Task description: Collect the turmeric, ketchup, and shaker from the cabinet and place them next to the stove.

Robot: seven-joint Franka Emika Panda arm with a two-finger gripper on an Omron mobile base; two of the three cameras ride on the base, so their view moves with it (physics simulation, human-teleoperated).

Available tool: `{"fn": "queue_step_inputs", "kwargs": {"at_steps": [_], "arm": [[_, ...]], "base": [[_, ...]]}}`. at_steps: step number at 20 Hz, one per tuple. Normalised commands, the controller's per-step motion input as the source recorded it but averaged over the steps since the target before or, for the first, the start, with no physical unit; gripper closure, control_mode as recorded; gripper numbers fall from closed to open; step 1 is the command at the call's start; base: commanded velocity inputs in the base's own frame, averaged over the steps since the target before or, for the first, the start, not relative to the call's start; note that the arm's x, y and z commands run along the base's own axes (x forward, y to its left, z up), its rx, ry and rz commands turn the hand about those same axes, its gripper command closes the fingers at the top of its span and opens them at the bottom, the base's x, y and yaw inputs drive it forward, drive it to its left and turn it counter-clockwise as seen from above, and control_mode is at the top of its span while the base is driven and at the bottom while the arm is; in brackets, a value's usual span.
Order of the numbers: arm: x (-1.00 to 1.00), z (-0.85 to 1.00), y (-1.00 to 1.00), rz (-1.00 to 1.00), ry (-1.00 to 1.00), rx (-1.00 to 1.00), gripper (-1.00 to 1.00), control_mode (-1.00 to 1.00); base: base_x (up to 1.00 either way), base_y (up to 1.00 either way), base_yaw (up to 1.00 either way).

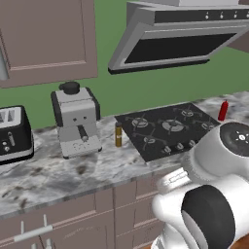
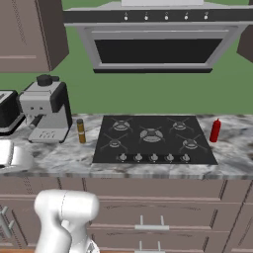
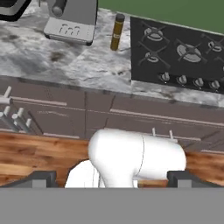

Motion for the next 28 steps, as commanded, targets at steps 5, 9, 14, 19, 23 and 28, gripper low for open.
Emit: {"fn": "queue_step_inputs", "kwargs": {"at_steps": [5,9,14,19,23,28], "arm": [[0.0,0.0,-0.13,0.31,-0.02,0.1,-1.0,-1.0],[0.0,-0.04,-0.02,0.14,-0.02,0.04,-1.0,1.0],[0.0,0.0,0.0,0.0,0.0,0.0,-1.0,1.0],[0.0,0.0,0.0,0.0,0.0,0.0,-1.0,1.0],[0.0,0.0,0.0,0.0,0.0,0.0,-1.0,1.0],[0.0,0.0,0.0,0.0,0.0,0.0,-1.0,1.0]], "base": [[0.0,0.0,0.0],[-0.07,0.0,0.13],[-0.4,0.43,0.17],[-0.43,0.77,0.15],[-0.35,0.97,0.34],[-0.07,0.94,0.47]]}}
